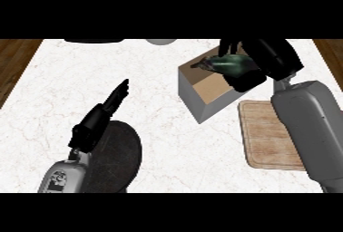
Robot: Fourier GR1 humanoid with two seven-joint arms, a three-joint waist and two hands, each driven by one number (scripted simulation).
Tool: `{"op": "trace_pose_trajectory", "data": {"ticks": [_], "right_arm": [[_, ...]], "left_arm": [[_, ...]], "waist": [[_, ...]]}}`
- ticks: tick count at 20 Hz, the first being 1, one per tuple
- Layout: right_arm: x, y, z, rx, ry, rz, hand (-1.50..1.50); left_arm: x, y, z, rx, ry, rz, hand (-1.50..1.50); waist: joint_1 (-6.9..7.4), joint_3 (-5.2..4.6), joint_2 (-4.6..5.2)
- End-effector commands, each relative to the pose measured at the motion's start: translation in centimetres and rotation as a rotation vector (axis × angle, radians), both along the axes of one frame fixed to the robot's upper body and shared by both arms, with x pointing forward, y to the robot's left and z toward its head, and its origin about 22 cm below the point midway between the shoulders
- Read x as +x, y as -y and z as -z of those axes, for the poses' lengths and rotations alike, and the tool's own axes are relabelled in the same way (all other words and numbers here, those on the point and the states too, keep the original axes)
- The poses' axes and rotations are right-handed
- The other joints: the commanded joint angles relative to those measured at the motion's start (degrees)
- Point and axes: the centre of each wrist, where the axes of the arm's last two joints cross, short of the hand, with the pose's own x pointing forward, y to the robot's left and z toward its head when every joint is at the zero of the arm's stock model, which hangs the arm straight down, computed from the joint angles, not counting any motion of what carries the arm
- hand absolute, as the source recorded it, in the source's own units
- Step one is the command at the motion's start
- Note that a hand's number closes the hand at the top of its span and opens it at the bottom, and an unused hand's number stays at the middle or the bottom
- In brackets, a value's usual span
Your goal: Pick the eggplant from the cutting board and place it in the cardboard box
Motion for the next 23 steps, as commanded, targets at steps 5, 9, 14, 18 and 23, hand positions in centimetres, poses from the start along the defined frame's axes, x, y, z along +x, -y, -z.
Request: {"op": "trace_pose_trajectory", "data": {"ticks": [5, 9, 14, 18, 23], "right_arm": [[3.7, 0.3, 4.8, 0.094, -0.28, 0.078, -1.5], [4.9, -0.2, 7.8, 0.092, -0.317, 0.037, -1.5], [5.2, 1.6, 8.3, 0.345, -0.324, -0.04, -1.5], [5.9, 1.7, 6.7, 0.658, -0.274, -0.014, -1.5], [6.8, 7.1, 5.2, 0.858, -0.329, -0.013, -1.5]], "left_arm": [[-0.2, 0.5, -0.6, -0.013, 0.003, 0.004, 0.0], [0.2, -0.6, -1.1, -0.012, 0.008, 0.008, 0.0], [1.1, -0.5, 0.2, -0.007, -0.007, -0.003, 0.0], [0.6, -0.8, -0.6, 0.003, 0.024, -0.009, 0.0], [0.4, 0.2, 0.9, -0.016, -0.004, 0.013, 0.0]], "waist": [[0.66, 0.03, 0.19], [0.65, 0.04, 0.24], [-0.02, 0.04, 0.3], [0.41, 0.08, 0.29], [0.2, 0.05, 0.41]]}}
